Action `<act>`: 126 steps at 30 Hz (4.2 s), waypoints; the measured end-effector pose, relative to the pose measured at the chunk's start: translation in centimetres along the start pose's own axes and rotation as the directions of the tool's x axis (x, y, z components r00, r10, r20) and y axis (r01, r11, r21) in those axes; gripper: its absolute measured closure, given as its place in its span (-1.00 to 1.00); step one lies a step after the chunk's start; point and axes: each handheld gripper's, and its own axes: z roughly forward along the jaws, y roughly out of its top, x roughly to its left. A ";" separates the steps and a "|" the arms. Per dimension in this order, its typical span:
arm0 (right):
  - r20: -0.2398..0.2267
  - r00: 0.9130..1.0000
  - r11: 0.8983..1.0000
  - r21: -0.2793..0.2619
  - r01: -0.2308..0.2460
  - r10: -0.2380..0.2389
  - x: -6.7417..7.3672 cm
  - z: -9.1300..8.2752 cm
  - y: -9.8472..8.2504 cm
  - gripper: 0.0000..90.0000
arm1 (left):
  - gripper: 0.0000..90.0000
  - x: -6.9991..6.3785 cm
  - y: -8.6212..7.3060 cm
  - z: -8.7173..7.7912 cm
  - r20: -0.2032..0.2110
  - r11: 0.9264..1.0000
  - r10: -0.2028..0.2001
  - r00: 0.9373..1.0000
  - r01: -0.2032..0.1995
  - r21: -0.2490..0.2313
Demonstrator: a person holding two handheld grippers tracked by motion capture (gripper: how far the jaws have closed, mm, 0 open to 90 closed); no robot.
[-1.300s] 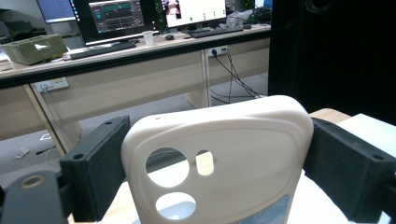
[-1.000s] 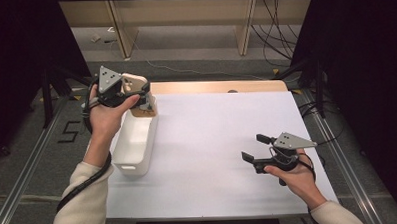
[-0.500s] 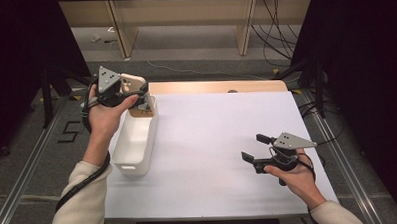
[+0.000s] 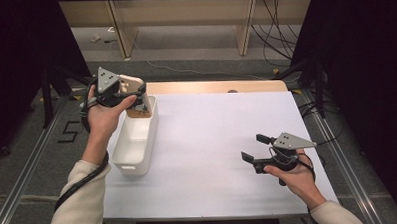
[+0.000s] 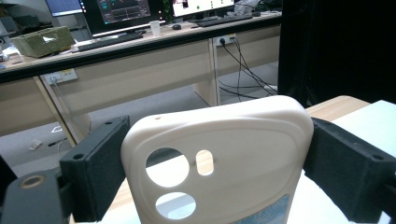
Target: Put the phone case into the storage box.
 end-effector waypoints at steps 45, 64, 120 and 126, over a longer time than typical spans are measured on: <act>-0.003 1.000 1.000 0.001 0.000 0.000 0.0 0.1 -0.1 -0.66 | -0.76 1.3 -1.5 1.7 -0.015 0.999 0.016 1.000 -0.016 0.030; -0.005 1.000 1.000 0.004 0.000 0.000 0.0 0.1 -0.1 -0.66 | -0.76 1.1 -1.8 2.6 -0.007 0.999 0.018 1.000 -0.018 0.043; -0.012 1.000 1.000 0.001 -0.003 0.003 0.0 0.1 -0.2 -0.65 | -0.76 1.7 -2.1 4.5 -0.021 0.997 0.019 1.000 -0.018 0.073; -0.013 1.000 1.000 0.000 -0.004 0.004 0.0 0.1 -0.1 -0.65 | -0.76 1.7 -2.1 4.8 -0.022 0.997 0.013 1.000 -0.012 0.072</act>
